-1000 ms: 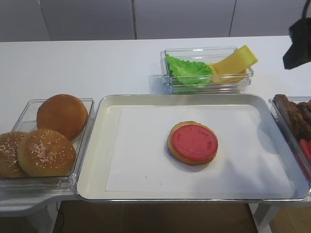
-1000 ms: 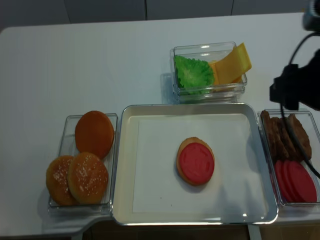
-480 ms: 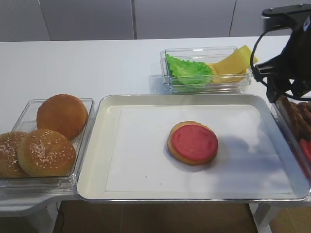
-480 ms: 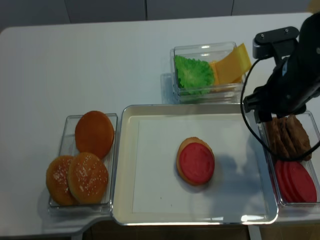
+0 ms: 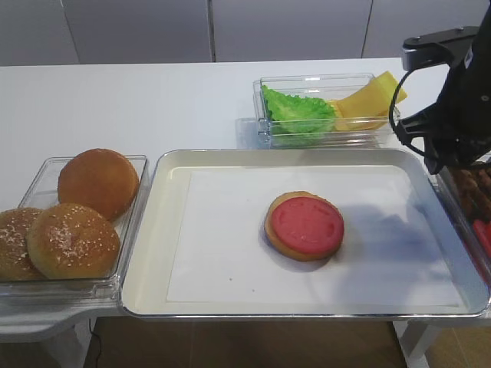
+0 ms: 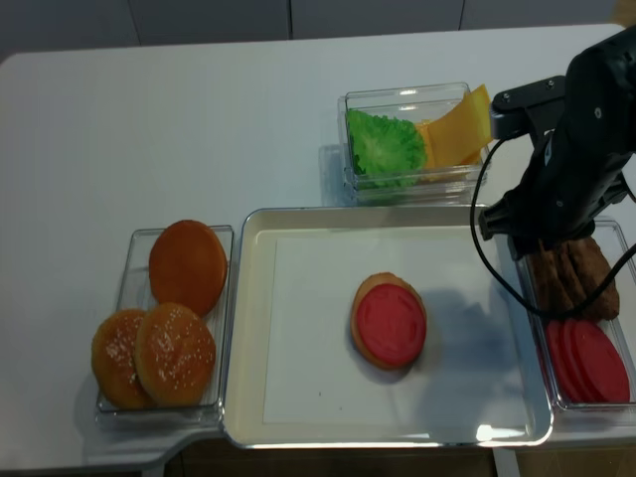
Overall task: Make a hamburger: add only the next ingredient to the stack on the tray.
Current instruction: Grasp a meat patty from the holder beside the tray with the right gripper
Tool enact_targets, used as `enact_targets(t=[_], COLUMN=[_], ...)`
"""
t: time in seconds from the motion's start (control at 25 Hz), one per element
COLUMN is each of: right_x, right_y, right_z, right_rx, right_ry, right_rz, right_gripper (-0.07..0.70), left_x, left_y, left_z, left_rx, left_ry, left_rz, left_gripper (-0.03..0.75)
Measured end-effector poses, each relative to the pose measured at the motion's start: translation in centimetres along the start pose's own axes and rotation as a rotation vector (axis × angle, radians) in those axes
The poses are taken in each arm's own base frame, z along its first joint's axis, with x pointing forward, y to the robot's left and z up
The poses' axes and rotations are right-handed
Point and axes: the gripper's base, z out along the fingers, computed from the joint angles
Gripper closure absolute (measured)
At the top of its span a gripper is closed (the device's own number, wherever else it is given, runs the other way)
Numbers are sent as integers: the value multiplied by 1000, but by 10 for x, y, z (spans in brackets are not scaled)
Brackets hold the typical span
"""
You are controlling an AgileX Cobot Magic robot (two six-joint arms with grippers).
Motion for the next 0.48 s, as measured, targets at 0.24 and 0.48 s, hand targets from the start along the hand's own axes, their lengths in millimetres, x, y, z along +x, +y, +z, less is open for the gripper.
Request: enact_targets(t=[0.24, 0.48], right_x=[-1, -1], right_y=[0, -1], right_z=[-1, -1], right_rx=[5, 8], right_ry=[-5, -2], right_rz=[-3, -1], right_gripper=[450, 521], left_x=[0, 0], left_y=[0, 0], left_z=[0, 0], left_rx=[0, 0], left_ry=[0, 0], left_rz=[0, 0], left_gripper=[416, 416])
